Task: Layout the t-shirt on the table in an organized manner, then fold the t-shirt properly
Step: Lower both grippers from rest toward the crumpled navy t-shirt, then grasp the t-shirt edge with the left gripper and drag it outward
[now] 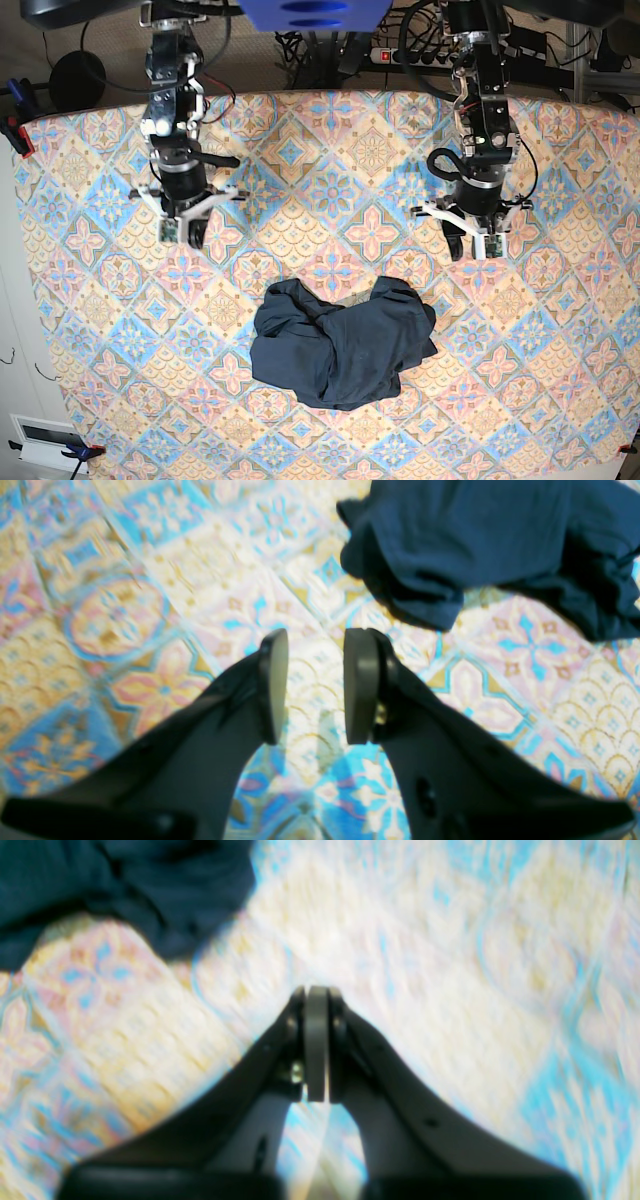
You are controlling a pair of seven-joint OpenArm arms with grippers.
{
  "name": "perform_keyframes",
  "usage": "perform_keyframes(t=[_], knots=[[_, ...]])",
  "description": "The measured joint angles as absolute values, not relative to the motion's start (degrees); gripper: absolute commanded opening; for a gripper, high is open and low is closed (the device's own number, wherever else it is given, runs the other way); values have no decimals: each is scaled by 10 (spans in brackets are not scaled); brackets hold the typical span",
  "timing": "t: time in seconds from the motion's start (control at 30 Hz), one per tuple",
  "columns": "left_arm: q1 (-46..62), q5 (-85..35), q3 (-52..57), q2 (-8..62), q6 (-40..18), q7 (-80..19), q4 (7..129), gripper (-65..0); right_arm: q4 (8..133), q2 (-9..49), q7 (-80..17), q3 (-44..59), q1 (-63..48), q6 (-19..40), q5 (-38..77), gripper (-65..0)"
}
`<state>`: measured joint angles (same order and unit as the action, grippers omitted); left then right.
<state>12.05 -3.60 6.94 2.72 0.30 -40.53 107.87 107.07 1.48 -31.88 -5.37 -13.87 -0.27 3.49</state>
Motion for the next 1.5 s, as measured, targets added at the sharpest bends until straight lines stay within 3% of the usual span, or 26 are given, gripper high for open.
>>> perform_keyframes(t=[0.17,0.3,0.5,0.67,1.0,1.23,1.5], knots=[[116,-38,69,29,4,-405,1074,-464,1072,7,-307,-79,-91,8,21,-534],[113,-36,69,28,5,-406,1074,-459,1068,17,-319,-73,-100,-2,17,-504],[64,-37,69,25,4,-500,1072,-457,1051,30,-315,-76,-96,1,17,-501],[35,-36,69,21,2,-503,1058,-456,1051,30,-314,-76,-95,1,19,-501],[-52,-35,69,11,4,-504,907,-455,1051,31,-314,-76,-95,2,19,-501],[-111,-41,68,-1,2,-501,853,-338,1051,30,-314,-76,-96,2,19,-501],[-172,-38,69,-12,3,-486,755,-336,1051,30,-314,-76,-96,2,19,-501]])
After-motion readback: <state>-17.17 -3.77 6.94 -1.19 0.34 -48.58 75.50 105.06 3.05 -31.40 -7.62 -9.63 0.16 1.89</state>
